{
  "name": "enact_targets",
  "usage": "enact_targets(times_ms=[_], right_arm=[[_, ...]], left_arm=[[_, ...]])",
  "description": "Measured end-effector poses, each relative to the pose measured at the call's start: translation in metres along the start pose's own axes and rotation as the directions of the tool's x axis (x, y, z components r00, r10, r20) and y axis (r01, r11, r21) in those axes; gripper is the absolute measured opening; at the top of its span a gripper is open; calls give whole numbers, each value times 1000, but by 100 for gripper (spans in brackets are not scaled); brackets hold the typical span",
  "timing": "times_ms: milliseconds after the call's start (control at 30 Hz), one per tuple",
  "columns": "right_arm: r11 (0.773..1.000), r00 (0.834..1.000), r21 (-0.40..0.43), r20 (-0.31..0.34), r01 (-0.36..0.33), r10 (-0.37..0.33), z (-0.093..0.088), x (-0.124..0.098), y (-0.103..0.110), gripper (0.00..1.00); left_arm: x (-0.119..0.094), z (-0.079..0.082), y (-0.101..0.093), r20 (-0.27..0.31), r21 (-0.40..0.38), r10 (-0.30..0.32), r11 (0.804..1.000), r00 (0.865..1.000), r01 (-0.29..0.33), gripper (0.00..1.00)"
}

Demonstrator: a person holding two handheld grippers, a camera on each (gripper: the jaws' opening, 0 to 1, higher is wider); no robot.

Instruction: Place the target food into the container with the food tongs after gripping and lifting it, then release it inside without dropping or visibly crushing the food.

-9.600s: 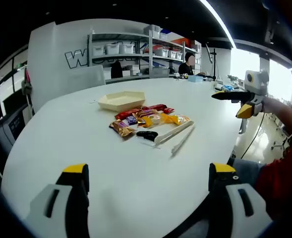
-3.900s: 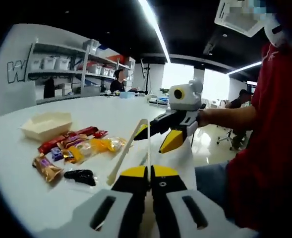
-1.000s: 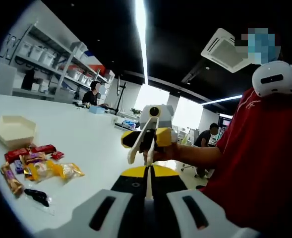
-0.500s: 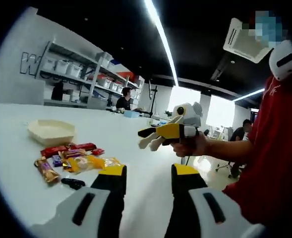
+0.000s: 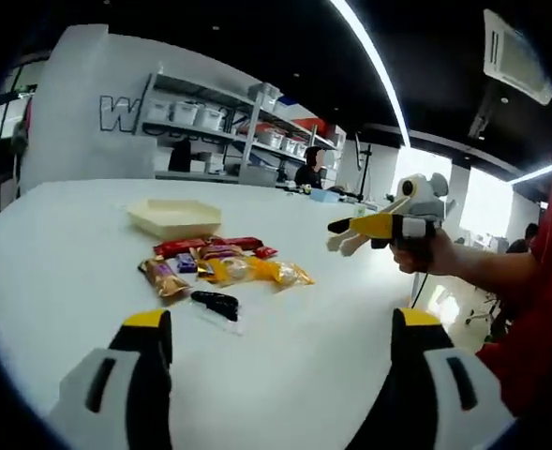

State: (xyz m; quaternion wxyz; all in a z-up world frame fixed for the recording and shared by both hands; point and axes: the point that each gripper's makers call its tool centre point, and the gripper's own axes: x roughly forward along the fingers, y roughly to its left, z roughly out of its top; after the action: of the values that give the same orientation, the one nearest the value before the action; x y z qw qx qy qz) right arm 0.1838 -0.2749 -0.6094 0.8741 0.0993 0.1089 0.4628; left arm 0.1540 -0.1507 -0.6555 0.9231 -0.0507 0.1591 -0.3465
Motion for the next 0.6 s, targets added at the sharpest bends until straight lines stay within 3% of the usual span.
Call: enact_targets(times_ms=[167,300,467,600], right_arm=[[998,999,-64,-34,12,-14,-3,3,-10,22],[993,998,-118,-48,26,-32,-4,5,-17,21],[976,994,-214,-95,26,-48,-10,11,-25,21],[972,993,-235,-107,15,-42,-12,16,-29,21]], left_arm=[[-5,0,15,13,-39,75,996,997,-74,99],[-8,-4,23,1,-24,119,993,993,-119,99],[-8,-5,18,3,-35,107,994,994,-106,99],[-7,-8,13,-9,-13,105,994,994,-105,99]])
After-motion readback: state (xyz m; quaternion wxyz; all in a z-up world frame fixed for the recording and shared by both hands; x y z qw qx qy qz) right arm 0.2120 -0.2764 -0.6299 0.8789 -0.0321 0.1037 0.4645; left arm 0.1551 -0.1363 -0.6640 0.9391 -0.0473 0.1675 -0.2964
